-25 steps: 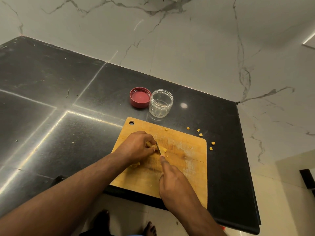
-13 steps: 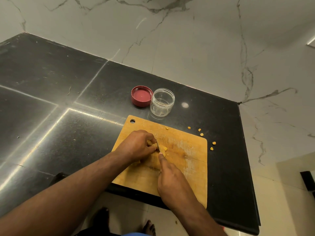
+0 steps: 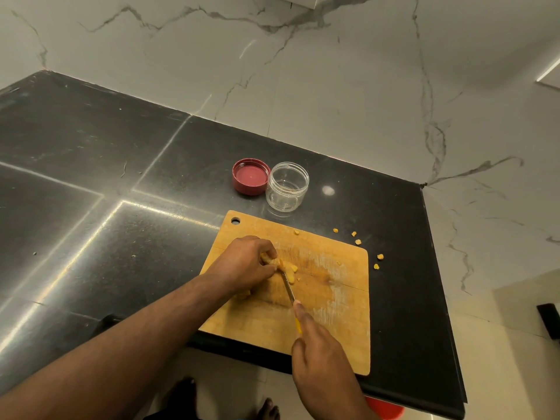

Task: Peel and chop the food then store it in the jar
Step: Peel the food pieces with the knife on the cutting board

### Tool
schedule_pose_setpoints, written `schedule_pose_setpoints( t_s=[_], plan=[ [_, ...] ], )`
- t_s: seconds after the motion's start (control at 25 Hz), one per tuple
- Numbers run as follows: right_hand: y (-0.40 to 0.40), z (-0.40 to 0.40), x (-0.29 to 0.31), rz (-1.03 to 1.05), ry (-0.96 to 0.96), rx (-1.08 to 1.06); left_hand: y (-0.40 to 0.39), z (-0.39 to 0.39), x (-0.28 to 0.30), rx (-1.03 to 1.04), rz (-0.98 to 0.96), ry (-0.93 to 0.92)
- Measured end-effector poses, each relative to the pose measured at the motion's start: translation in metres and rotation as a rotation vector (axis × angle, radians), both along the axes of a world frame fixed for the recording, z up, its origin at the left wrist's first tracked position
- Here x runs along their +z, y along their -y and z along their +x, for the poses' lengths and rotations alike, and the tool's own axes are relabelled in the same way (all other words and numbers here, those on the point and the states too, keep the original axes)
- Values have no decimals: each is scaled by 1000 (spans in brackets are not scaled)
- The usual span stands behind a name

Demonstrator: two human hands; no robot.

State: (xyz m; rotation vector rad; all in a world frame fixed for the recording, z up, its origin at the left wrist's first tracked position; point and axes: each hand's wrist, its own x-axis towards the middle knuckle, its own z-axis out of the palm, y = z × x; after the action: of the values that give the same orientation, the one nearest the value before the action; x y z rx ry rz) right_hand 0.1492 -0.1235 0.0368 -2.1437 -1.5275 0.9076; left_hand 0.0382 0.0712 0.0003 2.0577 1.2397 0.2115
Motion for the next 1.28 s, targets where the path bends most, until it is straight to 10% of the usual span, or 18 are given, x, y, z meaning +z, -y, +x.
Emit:
schedule_pose_setpoints(
  t_s=[1.28],
  plan=[
    [-5, 28, -4, 36, -90, 17, -16, -26, 8, 198, -149, 206]
  ],
)
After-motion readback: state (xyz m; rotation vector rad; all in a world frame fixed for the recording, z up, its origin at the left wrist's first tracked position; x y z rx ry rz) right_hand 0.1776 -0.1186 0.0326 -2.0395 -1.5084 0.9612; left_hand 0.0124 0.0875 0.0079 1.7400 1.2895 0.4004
